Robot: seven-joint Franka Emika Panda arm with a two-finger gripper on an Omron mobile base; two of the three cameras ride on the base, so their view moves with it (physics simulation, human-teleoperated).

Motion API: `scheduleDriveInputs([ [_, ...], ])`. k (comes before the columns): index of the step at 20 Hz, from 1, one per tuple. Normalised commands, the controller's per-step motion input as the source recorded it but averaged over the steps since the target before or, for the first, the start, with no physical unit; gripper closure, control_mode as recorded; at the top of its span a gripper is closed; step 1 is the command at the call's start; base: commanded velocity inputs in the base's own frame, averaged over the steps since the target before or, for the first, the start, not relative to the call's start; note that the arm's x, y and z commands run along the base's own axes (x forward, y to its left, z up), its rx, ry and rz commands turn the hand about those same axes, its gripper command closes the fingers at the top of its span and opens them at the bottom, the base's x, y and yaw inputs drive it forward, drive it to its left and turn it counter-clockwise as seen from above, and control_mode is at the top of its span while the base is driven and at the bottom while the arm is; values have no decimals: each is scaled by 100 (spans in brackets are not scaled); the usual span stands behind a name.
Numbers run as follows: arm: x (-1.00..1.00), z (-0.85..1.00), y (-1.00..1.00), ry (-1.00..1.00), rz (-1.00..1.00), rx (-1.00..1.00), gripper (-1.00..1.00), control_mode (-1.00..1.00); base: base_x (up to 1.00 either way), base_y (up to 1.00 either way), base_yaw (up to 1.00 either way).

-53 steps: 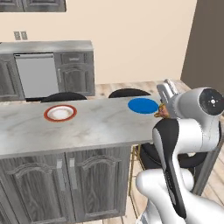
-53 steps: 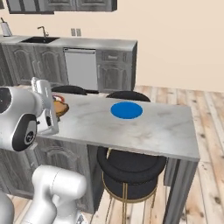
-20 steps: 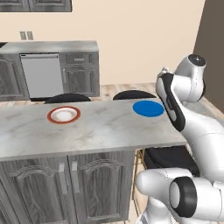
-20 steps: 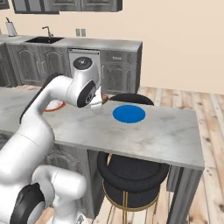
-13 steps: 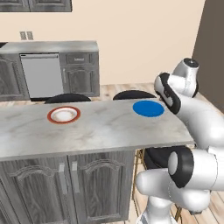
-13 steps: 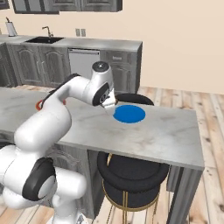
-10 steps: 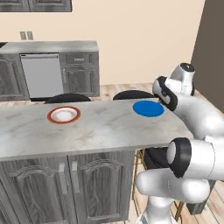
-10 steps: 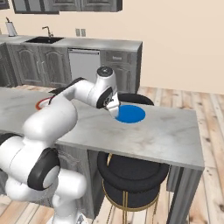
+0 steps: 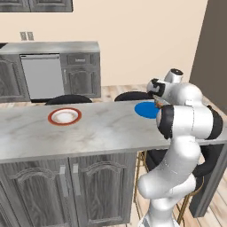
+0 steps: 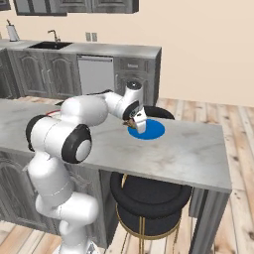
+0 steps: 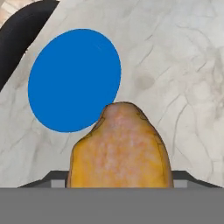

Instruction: Take the chicken drumsticks from the pan and place one on each plate on the dining counter.

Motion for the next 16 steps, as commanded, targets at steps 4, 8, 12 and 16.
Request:
scheduleDriveInputs([
  [4,90,-58,-9,15,7,-5,100,-100,0,0,0],
  [8,88,-57,-7,12,6,-6,100,-100,0,0,0],
  [12,79,-59,-11,4,5,-5,100,-100,0,0,0],
  [16,70,-61,-15,1,6,-4,100,-100,0,0,0],
])
